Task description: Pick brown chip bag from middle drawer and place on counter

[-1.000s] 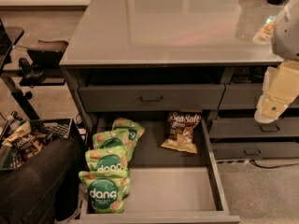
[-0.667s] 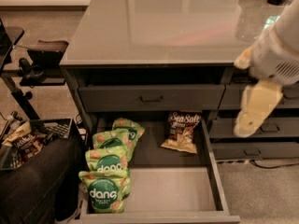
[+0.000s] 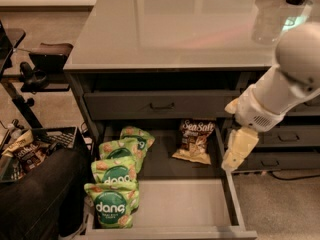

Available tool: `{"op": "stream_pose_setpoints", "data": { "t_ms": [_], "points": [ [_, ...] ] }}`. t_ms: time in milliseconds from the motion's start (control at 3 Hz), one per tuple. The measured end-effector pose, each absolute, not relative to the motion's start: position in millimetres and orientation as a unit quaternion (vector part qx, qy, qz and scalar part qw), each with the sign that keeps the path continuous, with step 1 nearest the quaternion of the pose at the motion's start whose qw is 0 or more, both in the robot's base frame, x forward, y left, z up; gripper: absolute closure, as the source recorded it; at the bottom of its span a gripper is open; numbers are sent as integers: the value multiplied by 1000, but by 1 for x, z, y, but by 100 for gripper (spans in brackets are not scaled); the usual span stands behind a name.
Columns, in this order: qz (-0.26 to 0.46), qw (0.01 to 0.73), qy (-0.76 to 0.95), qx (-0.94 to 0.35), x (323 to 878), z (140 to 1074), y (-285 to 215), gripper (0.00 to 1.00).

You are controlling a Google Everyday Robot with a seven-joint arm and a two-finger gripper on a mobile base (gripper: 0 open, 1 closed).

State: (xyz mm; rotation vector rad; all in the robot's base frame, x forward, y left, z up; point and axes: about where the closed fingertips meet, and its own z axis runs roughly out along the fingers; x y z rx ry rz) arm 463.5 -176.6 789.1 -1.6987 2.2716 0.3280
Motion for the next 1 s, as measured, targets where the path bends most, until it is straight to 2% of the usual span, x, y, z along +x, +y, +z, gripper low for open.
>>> {"op": "stream_pose_setpoints", "data": {
  "t_ms": [333, 1000],
  "points": [
    [125, 144, 784, -591, 478, 751, -177, 0],
    [149, 161, 785, -580, 479, 735, -172, 0]
  ]
}}
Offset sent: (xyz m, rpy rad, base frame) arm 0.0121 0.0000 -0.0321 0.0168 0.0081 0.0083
